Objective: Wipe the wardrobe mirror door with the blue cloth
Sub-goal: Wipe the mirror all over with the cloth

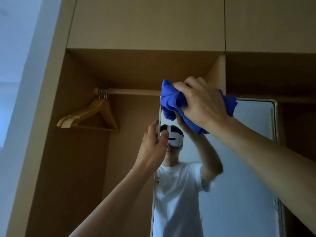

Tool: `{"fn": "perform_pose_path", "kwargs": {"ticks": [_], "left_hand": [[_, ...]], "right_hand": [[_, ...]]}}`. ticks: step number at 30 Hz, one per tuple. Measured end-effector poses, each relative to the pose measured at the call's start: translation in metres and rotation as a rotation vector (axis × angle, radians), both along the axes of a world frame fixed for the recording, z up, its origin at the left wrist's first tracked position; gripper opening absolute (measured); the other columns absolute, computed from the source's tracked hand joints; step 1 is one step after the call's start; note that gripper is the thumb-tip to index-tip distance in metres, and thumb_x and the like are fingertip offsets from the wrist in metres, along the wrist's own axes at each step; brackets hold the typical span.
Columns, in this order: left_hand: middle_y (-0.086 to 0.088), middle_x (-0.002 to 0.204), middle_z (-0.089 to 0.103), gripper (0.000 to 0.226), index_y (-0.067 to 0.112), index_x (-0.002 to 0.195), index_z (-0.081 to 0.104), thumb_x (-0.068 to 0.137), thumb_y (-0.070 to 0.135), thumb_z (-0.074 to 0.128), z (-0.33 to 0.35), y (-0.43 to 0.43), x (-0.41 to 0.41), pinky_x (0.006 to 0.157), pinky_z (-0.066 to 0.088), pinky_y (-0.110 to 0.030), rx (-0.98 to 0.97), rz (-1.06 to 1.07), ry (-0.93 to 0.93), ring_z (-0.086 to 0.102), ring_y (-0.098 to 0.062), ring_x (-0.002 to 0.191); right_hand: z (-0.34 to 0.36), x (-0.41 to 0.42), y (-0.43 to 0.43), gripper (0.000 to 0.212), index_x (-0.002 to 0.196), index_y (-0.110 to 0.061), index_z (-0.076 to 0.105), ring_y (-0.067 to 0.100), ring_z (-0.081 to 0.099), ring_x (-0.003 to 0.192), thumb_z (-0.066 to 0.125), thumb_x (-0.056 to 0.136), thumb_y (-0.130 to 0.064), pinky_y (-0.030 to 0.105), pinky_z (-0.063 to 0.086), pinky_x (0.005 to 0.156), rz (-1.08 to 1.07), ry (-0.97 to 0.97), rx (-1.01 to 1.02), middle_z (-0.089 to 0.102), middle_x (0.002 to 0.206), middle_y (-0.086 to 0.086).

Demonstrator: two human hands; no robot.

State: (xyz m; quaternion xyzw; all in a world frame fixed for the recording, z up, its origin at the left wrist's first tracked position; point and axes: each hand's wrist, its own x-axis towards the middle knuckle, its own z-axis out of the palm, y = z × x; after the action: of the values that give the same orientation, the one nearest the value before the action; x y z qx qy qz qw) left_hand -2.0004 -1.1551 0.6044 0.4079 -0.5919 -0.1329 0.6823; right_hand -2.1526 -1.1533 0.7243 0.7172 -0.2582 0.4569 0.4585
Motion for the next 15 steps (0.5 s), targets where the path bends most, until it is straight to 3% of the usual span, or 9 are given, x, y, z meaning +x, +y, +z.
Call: {"fn": "perform_pose_path", "kwargs": {"ticks": [3,9,15], "left_hand": [[-0.018,0.136,0.059,0.057,0.051,0.145,0.035,0.089,0.053,0.045,-0.004,-0.006,0.005,0.107,0.045,-0.064,-0.026,0.007,-0.004,0.055,-0.041,0.129],[-0.023,0.135,0.056,0.054,0.048,0.148,0.039,0.094,0.039,0.042,-0.011,-0.008,0.009,0.107,0.042,-0.066,-0.056,-0.017,0.002,0.053,-0.047,0.126],[-0.015,0.137,0.061,0.051,0.048,0.142,0.049,0.105,0.013,0.040,-0.019,-0.012,0.015,0.111,0.041,-0.059,-0.056,-0.087,0.029,0.050,-0.044,0.132]], "right_hand": [[-0.002,0.006,-0.002,0.047,0.132,-0.019,0.054,0.028,0.053,0.099,0.065,0.086,-0.020,0.040,0.044,0.077,-0.046,0.029,0.005,0.058,0.112,0.005],[-0.037,0.003,-0.005,0.043,0.124,-0.017,0.059,0.025,0.053,0.099,0.067,0.081,-0.014,0.033,0.039,0.069,-0.048,0.107,0.009,0.059,0.109,0.000],[-0.075,-0.001,-0.005,0.044,0.122,-0.022,0.059,0.017,0.050,0.090,0.074,0.080,-0.023,0.026,0.029,0.066,-0.051,0.166,0.080,0.058,0.106,-0.006]]}}
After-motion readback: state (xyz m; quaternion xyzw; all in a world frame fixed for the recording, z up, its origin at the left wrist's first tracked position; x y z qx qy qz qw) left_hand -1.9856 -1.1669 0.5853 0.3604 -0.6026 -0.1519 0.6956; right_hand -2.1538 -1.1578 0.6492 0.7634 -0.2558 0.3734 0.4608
